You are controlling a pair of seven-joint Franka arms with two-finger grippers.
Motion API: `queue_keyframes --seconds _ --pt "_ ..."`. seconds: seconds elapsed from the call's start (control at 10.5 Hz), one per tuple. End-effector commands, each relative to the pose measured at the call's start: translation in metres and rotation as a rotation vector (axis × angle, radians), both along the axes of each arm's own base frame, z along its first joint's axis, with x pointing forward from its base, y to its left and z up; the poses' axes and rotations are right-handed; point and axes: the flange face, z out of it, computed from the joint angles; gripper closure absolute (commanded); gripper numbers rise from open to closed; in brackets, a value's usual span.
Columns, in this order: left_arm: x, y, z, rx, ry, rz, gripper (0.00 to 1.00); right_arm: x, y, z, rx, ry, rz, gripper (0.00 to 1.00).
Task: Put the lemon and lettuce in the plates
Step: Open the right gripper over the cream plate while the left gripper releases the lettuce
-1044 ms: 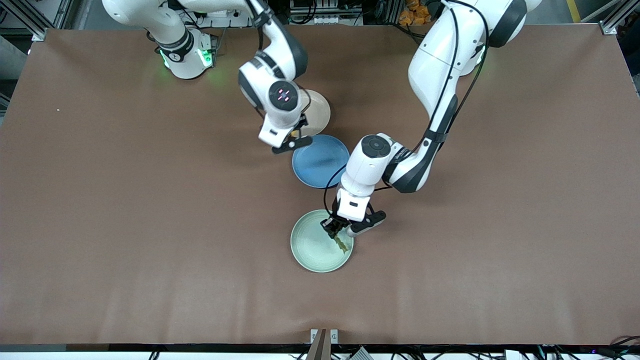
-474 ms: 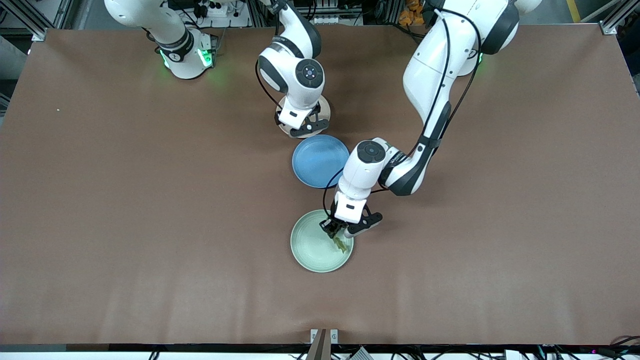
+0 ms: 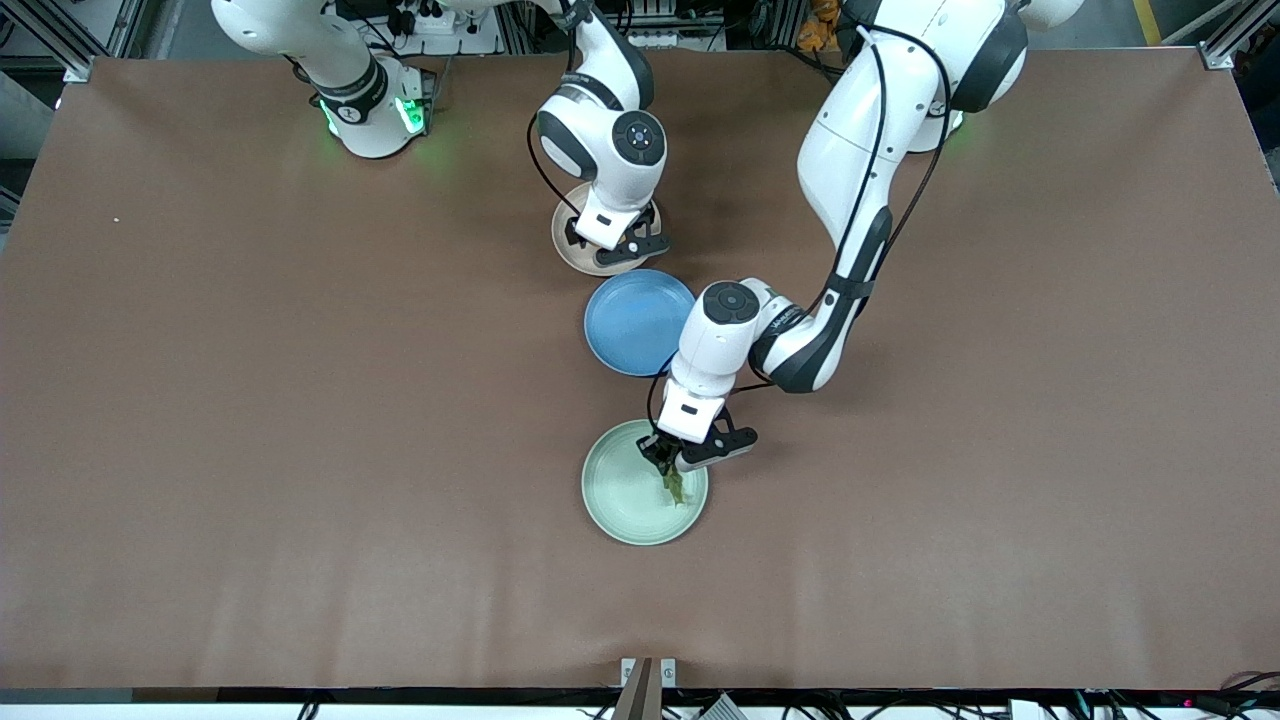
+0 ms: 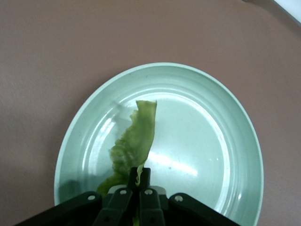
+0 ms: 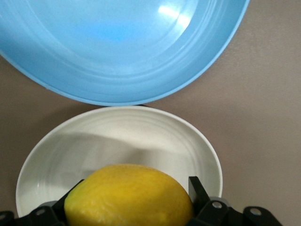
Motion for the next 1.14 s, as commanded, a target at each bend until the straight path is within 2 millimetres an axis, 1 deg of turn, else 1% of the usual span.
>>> queue_keyframes --seconds 0.0,0.28,0.47,0.57,0.66,0.85,1.04 --pt "0.017 0.027 -0.002 0.113 0.022 -0.034 1.00 0.000 0.007 0.002 -0.005 -0.041 -0.049 0.00" --pt "0.029 0.045 0.000 0.136 0.029 -0.028 1.00 0.007 0.003 0.006 -0.004 -0.041 -0.055 0.00" --pt "0.028 0.044 0.001 0.135 0.030 -0.028 1.00 0.021 -0.003 0.016 0.006 -0.044 -0.075 0.00" --pt "0.028 0.040 0.010 0.126 0.025 -0.024 0.31 0.032 -0.006 0.024 0.011 -0.042 -0.083 0.00" --pt "0.022 0.030 0.015 0.115 0.025 -0.026 0.00 0.046 -0.011 0.031 0.007 -0.028 -0.084 0.00" --pt "0.022 0.024 0.043 0.102 0.034 0.008 0.00 0.074 -0.023 0.058 0.001 0.005 -0.085 0.00" --pt "0.025 0.028 0.061 0.117 0.042 0.013 0.00 0.098 -0.039 0.074 -0.003 0.021 -0.119 0.00"
